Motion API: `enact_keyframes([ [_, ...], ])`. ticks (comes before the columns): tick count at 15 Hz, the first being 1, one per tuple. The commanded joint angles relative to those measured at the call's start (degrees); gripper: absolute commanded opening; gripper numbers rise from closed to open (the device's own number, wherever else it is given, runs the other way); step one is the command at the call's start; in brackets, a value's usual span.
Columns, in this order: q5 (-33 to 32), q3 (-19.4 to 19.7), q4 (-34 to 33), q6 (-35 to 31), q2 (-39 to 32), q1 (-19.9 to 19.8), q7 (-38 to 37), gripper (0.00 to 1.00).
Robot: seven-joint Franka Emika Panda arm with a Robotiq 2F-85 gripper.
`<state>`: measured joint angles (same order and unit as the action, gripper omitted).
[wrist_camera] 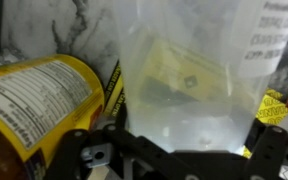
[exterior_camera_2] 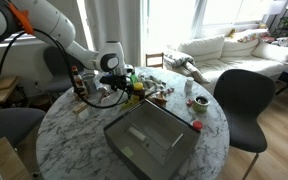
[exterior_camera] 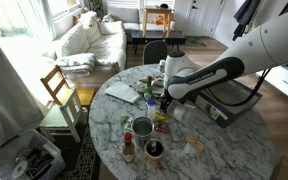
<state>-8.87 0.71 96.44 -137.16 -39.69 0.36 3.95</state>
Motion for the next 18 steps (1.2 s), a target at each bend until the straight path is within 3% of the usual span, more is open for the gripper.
enact_keyframes([
  [1, 0.49, 0.35, -2.81, -1.17, -2.81, 0.40, -1.02, 1.00],
  [11, 2.72, -0.51, -4.12, -3.06, -1.68, -0.31, -1.35, 1.00],
  [14, 3.77, 0.09, -0.05, 3.54, 5.32, -0.43, -1.97, 1.00],
  [18, 9.31, -0.81, 4.36, 17.77, 15.13, -1.85, -4.62, 1.00],
])
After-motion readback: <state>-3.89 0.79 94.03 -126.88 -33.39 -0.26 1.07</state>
